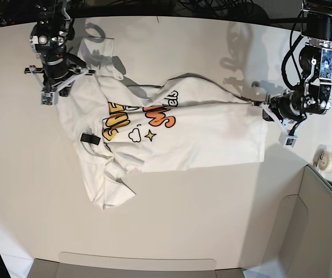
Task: Layout the t-shirt on the table in an organized manner, then fold the t-shirt properly
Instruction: 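Pull the shirt edges apart with both grippers to flatten it, then drag the grasped shirt edges apart with both grippers, spreading the print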
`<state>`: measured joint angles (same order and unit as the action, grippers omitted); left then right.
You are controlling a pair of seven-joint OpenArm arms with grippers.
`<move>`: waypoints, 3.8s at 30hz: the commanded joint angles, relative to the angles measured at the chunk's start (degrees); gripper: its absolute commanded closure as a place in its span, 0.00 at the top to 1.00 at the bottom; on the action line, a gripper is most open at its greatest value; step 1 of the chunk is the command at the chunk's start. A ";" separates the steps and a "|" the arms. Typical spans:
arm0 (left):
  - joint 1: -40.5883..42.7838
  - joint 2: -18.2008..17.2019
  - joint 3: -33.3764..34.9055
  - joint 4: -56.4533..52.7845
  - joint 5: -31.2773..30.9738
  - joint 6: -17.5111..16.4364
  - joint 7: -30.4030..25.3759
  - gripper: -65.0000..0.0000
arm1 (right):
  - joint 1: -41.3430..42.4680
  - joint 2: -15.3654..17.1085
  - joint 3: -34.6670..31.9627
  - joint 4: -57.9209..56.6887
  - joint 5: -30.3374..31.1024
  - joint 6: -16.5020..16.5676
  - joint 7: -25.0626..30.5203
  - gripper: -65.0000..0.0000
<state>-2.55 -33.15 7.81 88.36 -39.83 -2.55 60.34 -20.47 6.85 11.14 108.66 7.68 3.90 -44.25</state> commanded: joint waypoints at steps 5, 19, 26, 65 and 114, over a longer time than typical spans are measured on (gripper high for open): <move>-0.93 -1.71 -0.39 0.83 -0.21 0.04 -0.78 0.08 | -0.41 0.75 9.74 3.38 0.19 0.19 1.30 0.00; 0.13 0.05 -0.47 1.18 -0.21 0.04 -0.25 0.06 | 5.74 -1.27 -23.75 4.44 1.50 -5.00 1.30 0.00; 0.39 -0.30 -0.47 1.18 -0.21 0.04 -0.25 0.00 | 7.15 -3.82 -24.54 -7.17 -5.88 -7.99 1.57 0.00; -3.30 7.96 13.33 -16.14 22.38 0.22 -11.59 0.00 | 6.71 -0.04 -8.89 -3.74 -7.99 -7.73 1.30 0.00; -0.05 6.20 16.49 -14.11 22.65 0.13 -11.59 0.00 | 22.18 -1.62 -9.07 -22.82 -30.06 -9.22 1.57 0.00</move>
<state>-5.39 -26.37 23.16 76.31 -17.72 -1.52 36.56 1.23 4.03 1.48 85.10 -21.63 -4.23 -41.89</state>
